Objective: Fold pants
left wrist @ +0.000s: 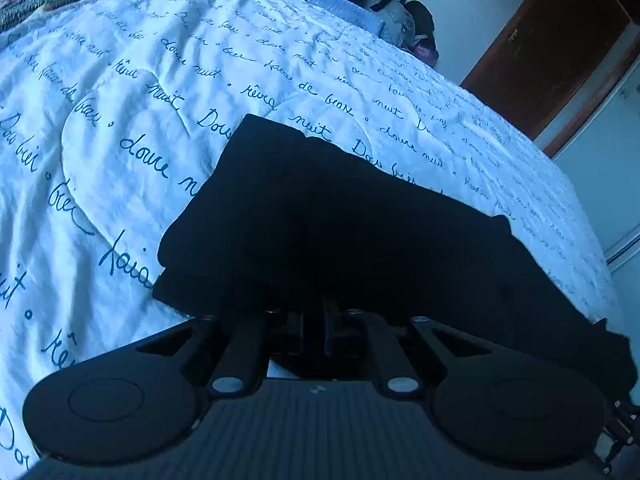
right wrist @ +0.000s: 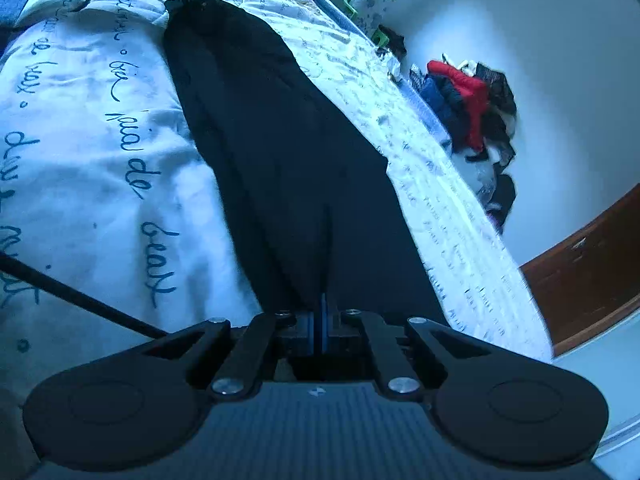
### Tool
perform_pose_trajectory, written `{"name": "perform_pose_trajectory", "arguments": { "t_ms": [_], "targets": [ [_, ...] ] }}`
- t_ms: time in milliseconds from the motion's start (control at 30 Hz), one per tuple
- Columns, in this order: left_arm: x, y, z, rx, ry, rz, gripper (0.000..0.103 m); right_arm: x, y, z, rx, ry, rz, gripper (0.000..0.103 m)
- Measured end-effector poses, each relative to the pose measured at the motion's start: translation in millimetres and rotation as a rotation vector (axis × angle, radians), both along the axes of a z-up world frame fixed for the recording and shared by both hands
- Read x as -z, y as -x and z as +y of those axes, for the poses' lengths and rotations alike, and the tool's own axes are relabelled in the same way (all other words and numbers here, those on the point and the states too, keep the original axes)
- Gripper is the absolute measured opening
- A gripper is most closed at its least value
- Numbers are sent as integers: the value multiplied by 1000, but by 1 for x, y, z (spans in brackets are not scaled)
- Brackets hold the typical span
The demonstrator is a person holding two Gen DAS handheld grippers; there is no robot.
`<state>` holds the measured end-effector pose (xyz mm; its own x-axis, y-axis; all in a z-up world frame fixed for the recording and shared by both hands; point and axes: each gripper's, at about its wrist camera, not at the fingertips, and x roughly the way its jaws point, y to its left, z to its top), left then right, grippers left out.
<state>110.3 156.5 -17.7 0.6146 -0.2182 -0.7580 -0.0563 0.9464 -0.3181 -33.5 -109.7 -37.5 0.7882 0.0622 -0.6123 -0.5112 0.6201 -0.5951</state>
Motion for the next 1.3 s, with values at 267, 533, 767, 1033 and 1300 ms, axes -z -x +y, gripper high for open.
{"name": "perform_pose_trajectory", "arguments": {
  "t_ms": [267,533,767,1033,1300],
  "targets": [
    [-6,8,-5,2,-100,-2,32,3,5,-1,39,-5,21,5],
    [-41,30,-6,-23,-204,-15,30,-50,19,-66,104,-364,175,9],
    [-63,32,-83,190,-203,-119,49,-35,-6,-121,347,-594,195,9],
    [-21,32,-216,527,-226,-124,51,-42,43,-176,530,-717,79,10],
    [17,41,-287,645,-243,-116,53,-37,80,-334,949,-1218,-106,70]
  ]
}}
